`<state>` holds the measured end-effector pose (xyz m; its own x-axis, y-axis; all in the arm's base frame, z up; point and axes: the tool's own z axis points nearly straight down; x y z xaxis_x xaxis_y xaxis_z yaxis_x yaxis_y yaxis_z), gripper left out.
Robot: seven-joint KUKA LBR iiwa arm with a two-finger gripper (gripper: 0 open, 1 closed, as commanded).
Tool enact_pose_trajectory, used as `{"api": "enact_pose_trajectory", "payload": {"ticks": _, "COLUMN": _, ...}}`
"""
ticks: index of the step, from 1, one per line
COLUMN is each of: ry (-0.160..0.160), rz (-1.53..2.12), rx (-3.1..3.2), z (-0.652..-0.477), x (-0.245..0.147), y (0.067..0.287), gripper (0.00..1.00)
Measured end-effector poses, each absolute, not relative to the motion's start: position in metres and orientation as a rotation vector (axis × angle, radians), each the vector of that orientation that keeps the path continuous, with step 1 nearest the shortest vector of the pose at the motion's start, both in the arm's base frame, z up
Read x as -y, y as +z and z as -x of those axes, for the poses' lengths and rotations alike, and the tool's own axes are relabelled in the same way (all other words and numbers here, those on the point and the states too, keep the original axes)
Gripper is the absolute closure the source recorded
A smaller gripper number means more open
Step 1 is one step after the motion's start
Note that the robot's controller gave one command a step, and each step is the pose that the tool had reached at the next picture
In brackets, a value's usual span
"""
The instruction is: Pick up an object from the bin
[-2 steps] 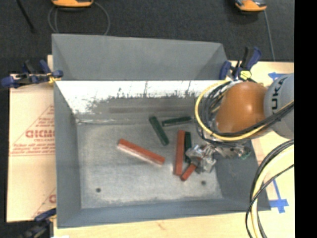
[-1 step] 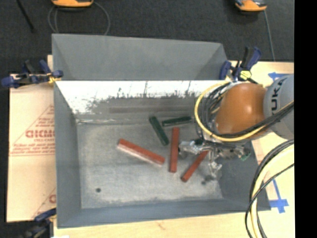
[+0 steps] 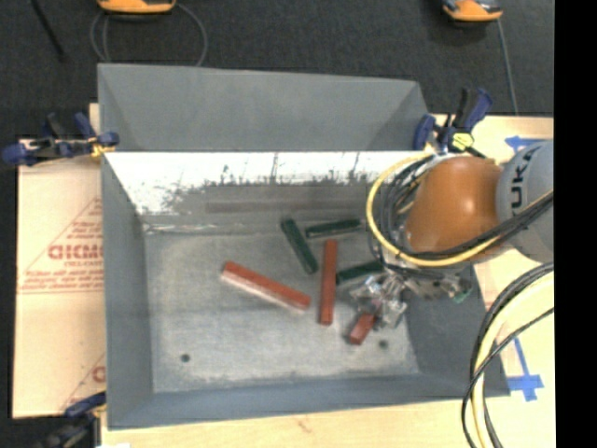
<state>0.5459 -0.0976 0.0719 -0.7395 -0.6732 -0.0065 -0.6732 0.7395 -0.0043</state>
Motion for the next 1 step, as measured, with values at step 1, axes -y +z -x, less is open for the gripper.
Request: {"api": "enact_pose_trajectory", "payload": {"ticks": 1, "ry": -0.01, "rz": 1.251, "rx": -2.87, "z": -0.5669, "x": 0.0728, "y": 0.2295, "gripper": 1.0}}
